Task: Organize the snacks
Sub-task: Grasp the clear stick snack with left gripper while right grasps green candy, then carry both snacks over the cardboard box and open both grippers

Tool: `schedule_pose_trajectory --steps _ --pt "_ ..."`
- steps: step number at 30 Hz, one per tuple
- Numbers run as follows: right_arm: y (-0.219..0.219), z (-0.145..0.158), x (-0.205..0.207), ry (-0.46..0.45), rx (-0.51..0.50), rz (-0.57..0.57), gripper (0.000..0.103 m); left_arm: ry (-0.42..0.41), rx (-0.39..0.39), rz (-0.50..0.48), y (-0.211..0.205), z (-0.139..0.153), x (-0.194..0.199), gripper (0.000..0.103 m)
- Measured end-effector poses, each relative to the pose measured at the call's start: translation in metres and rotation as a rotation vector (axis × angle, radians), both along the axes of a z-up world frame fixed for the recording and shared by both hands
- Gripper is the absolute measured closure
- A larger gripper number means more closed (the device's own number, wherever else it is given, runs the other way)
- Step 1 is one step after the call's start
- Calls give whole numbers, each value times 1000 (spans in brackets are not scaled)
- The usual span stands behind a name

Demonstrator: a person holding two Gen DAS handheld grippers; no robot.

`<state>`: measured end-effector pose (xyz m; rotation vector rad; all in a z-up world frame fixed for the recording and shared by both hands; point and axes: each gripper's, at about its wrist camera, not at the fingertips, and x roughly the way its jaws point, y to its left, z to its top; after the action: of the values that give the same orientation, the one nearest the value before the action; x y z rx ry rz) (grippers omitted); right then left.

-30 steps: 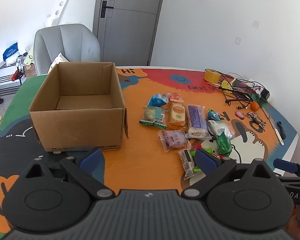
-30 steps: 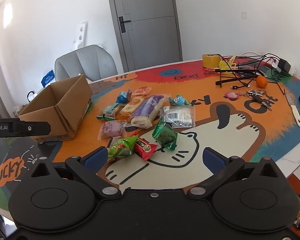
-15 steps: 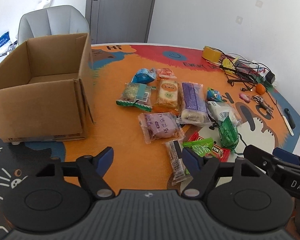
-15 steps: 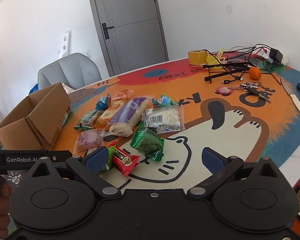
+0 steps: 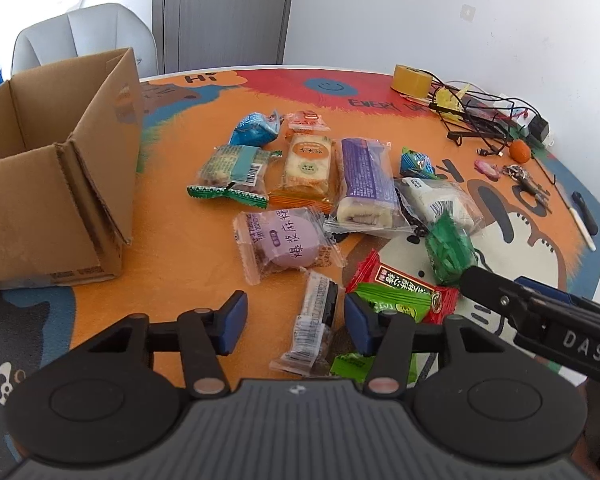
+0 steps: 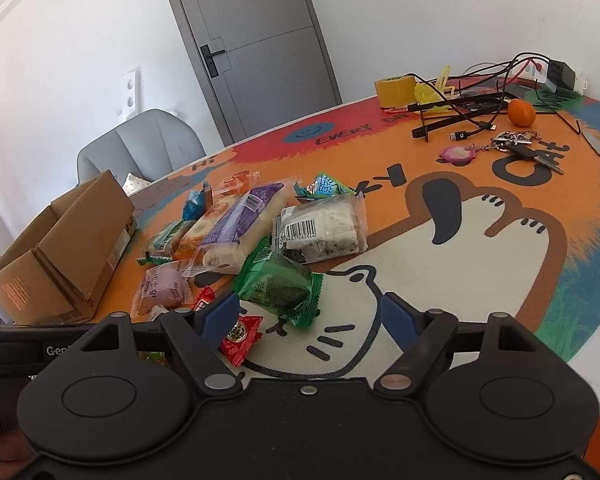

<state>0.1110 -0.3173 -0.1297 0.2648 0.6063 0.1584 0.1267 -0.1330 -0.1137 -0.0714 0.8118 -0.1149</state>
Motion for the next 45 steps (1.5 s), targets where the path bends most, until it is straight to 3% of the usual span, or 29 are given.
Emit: schedule_pose_trajectory --steps 2,6,15,16,17,20,23,45 --pt "2 -1 5 -1 2 11 25 -5 15 -14 -4 0 -2 55" --pt "13 -1 14 -11 -18 35 25 -14 25 -3 -1 -1 -4 85" --pt "31 -4 29 8 -51 51 28 -35 -26 42 29 6 -9 86" --pt "32 -5 30 8 -51 48 33 -42 -28 47 31 8 -9 86" --pt "33 -5 30 3 -59 42 49 -53 -31 53 34 10 -10 86" --pt "35 -5 29 0 -80 48 67 -76 -38 68 41 16 -13 86" --pt "31 -2 26 -4 -31 58 69 -100 -40 82 47 23 -18 86" --pt "84 61 10 -167 -38 180 70 -278 -58 200 105 82 -50 86"
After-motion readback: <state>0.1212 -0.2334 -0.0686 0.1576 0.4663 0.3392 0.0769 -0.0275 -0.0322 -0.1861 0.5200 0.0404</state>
